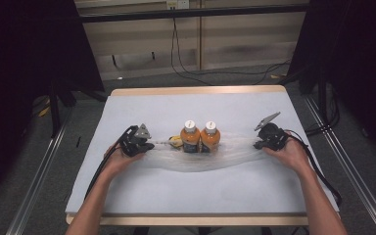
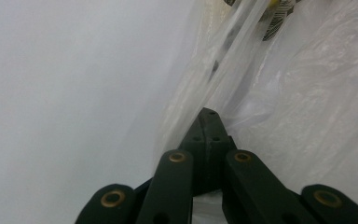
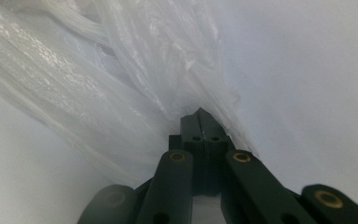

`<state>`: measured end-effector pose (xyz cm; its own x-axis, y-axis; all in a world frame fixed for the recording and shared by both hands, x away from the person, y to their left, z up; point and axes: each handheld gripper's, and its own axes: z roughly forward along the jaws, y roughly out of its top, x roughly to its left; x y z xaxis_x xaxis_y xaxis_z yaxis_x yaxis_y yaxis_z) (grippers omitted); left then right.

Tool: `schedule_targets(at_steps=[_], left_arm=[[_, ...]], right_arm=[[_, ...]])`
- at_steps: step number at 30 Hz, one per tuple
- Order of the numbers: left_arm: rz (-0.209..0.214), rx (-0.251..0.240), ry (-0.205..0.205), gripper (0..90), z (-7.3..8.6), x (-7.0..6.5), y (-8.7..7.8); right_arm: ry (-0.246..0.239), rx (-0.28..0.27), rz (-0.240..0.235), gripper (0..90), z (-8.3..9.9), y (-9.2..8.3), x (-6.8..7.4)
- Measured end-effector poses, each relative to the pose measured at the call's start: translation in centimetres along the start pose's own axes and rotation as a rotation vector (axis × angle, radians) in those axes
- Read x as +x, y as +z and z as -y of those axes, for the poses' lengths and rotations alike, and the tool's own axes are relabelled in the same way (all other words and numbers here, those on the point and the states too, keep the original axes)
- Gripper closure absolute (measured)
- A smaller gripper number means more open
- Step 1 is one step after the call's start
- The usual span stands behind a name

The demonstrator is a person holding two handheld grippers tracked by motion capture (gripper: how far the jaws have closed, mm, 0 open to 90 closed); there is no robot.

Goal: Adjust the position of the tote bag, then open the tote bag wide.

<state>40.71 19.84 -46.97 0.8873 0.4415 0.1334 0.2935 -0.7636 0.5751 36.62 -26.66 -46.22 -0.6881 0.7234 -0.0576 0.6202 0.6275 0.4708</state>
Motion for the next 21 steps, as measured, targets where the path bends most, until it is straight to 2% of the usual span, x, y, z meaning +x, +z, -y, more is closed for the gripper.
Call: schedule_targets(at_steps=[3, 5, 8, 9, 11, 15, 16, 17, 18, 19, 20, 21], left_arm=[[0.017, -0.016, -0.034, 90.0, 0.28, 0.23, -0.11], [0.026, -0.019, -0.04, 90.0, 0.28, 0.21, -0.12], [0.042, -0.03, -0.051, 90.0, 0.29, 0.26, -0.11], [0.058, -0.04, -0.07, 90.0, 0.33, 0.3, -0.1], [0.063, -0.055, -0.079, 90.0, 0.33, 0.4, -0.2], [0.073, -0.089, -0.094, 90.0, 0.37, 0.45, -0.41], [0.068, -0.093, -0.086, 90.0, 0.32, 0.43, -0.57], [0.074, -0.102, -0.09, 90.0, 0.28, 0.42, -0.7], [0.078, -0.113, -0.087, 90.0, 0.23, 0.45, -0.78], [0.075, -0.126, -0.108, 90.0, 0.2, 0.25, -0.79], [0.085, -0.131, -0.097, 90.0, 0.18, 0.34, -0.92], [0.095, -0.15, -0.107, 90.0, 0.11, 0.3, -1.01]], right_arm=[[0.0, -0.001, 0.003, 90.0, 0.01, 0.01, -0.01], [-0.006, 0.001, 0.002, 90.0, 0.0, 0.01, -0.05], [0.011, -0.001, 0.015, 90.0, -0.01, 0.0, 0.14], [0.007, -0.002, 0.017, 90.0, -0.03, 0.0, 0.21], [0.012, -0.012, 0.029, 90.0, -0.04, 0.04, 0.4], [0.013, -0.05, 0.004, 90.0, -0.08, 0.06, 0.26], [0.005, -0.058, 0.005, 90.0, -0.12, -0.01, 0.26], [0.022, -0.058, 0.009, 90.0, -0.12, -0.21, 0.4], [0.013, -0.078, 0.001, 90.0, -0.08, -0.32, 0.2], [0.029, -0.095, -0.007, 90.0, 0.0, -0.5, 0.18], [0.032, -0.109, -0.007, 90.0, 0.03, -0.58, 0.13], [0.028, -0.113, -0.014, 90.0, 0.04, -0.71, 0.12]])
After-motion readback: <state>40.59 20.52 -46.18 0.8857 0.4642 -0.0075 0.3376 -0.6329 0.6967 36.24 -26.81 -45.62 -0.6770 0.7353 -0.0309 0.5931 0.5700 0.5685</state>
